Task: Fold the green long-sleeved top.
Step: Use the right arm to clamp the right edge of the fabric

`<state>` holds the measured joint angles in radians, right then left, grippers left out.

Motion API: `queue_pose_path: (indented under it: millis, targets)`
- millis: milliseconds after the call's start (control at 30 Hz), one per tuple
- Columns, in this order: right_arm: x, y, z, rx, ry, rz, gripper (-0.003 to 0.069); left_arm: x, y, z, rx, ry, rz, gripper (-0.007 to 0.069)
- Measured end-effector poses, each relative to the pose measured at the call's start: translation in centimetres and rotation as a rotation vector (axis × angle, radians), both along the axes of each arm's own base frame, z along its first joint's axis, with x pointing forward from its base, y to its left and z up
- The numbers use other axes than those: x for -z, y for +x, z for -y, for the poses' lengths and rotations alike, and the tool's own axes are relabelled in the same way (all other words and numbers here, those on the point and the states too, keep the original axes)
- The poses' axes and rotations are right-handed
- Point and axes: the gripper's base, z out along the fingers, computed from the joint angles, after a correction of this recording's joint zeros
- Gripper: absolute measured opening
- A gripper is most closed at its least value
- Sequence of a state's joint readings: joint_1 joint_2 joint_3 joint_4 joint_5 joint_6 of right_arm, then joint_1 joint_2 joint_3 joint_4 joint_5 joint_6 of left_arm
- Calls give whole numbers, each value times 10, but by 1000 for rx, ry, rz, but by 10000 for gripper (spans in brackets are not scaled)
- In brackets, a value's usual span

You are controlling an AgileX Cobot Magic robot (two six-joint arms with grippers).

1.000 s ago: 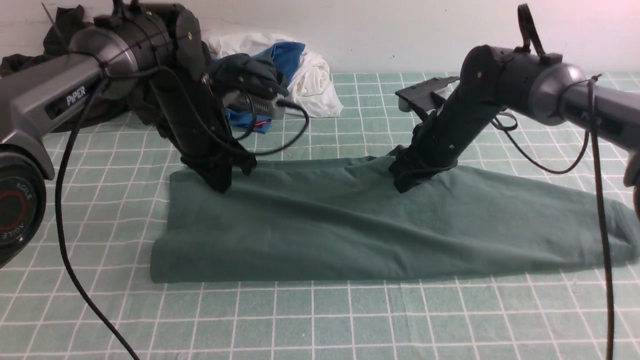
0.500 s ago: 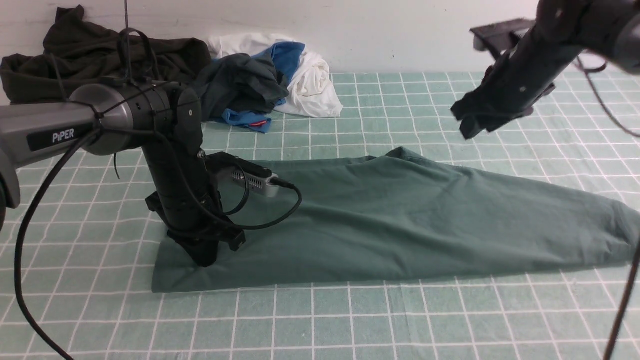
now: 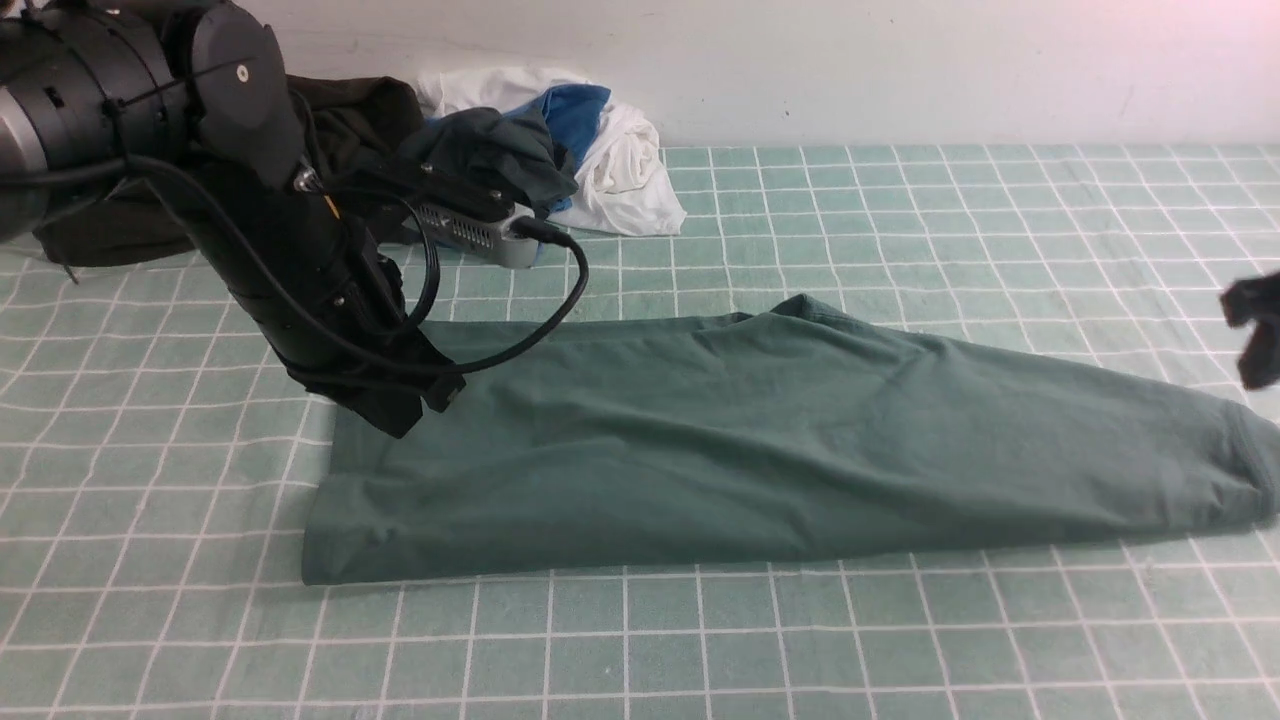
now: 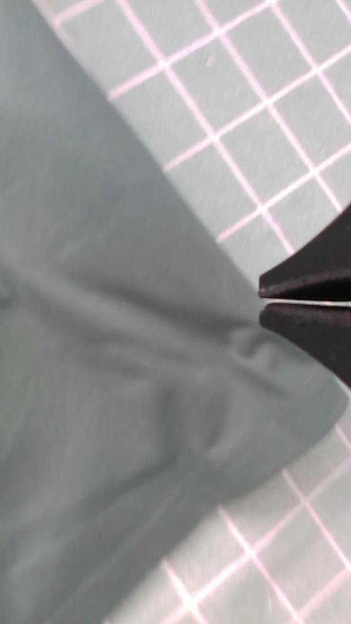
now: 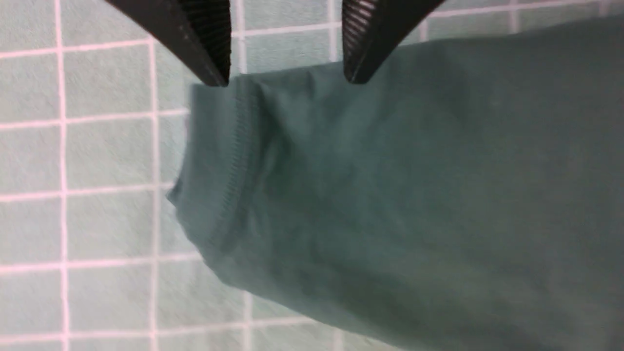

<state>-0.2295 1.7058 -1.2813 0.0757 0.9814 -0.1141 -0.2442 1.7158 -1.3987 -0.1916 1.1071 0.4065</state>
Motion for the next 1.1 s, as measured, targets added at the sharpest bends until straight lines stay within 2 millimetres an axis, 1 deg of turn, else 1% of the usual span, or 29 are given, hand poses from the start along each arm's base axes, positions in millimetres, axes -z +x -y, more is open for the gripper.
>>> queue_pose_path:
  millis: [33,67,100,133,200,233,267,333,367,433,533,633,700,800,867,900,967,1000,1033,1067,1100]
  targets:
    - [0,0,2,6,0,0,307,0,0,0,2,0,1,-3]
    - [15,-6,13,47,1,-5,328,3,-1,1,10,-14,0,-3]
    - [27,-7,19,66,2,-10,351,5,-1,2,16,-26,-1,-3]
    - [34,-6,22,76,2,-13,374,6,-1,3,18,-33,1,-3]
    - [48,0,26,85,5,-17,429,6,-1,4,16,-43,4,-3]
    - [50,0,26,85,5,-17,435,6,-1,4,16,-44,4,-3]
    - [61,6,28,94,8,-16,477,7,-1,4,18,-44,4,-3]
    - [76,11,29,105,12,-20,517,7,-1,4,17,-44,4,-3]
    - [77,12,29,106,12,-21,519,7,-1,4,17,-44,4,-3]
    - [93,16,30,116,24,-36,538,7,-1,4,18,-45,4,-3]
    - [100,17,30,123,39,-46,536,7,-1,4,20,-45,5,-3]
    - [101,20,24,95,33,-43,491,7,-1,4,19,-44,7,-3]
    - [101,22,17,71,29,-43,436,7,-1,4,19,-44,8,-3]
    - [101,24,10,49,25,-39,329,7,-1,4,19,-44,8,-3]
    - [101,24,9,45,24,-35,265,7,-1,4,20,-44,9,-3]
    - [100,25,9,44,24,-32,216,7,-1,4,21,-43,9,-3]
    - [97,27,10,30,6,-34,92,5,-2,4,38,-40,18,-3]
    - [93,28,11,18,-12,-38,52,2,-3,3,43,-38,29,-3]
    - [90,29,12,13,-20,-38,41,2,-3,3,43,-38,29,-3]
    - [80,31,13,0,-52,-40,22,-7,-7,2,44,-41,53,-3]
    - [72,32,15,1,-72,-32,20,-15,-10,0,46,-41,77,-3]
